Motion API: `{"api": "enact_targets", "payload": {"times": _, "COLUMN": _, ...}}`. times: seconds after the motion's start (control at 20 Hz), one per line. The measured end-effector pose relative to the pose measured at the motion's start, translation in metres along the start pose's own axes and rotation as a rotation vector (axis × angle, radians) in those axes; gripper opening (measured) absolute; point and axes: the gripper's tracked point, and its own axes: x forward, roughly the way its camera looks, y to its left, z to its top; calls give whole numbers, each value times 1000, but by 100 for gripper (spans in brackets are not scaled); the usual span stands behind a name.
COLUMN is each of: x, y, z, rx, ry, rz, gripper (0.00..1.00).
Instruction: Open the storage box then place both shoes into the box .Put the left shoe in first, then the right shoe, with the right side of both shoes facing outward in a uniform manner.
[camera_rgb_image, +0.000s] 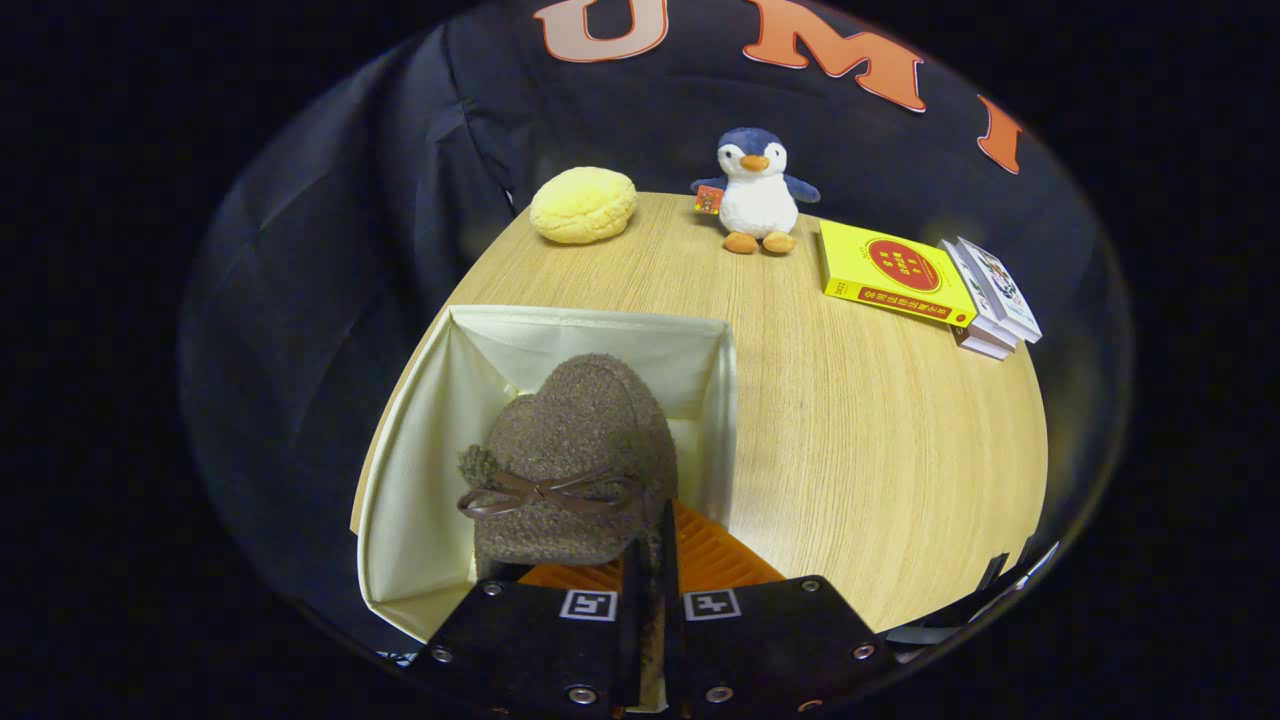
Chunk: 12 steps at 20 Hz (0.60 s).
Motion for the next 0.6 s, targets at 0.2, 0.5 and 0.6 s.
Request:
{"api": "enact_targets", "payload": {"times": 0.2, "x": -20, "y": 7, "z": -5, "rx": 6, "ry": -10, "rz": 93, "gripper": 24}}
{"api": "enact_targets", "payload": {"times": 0.5, "x": -89, "y": -48, "z": 26, "rx": 33, "ry": -196, "rz": 180, "gripper": 44}}
{"api": "enact_targets", "payload": {"times": 0.6, "x": -117, "y": -88, "z": 44, "rx": 16, "ry": -312, "rz": 151, "gripper": 54}}
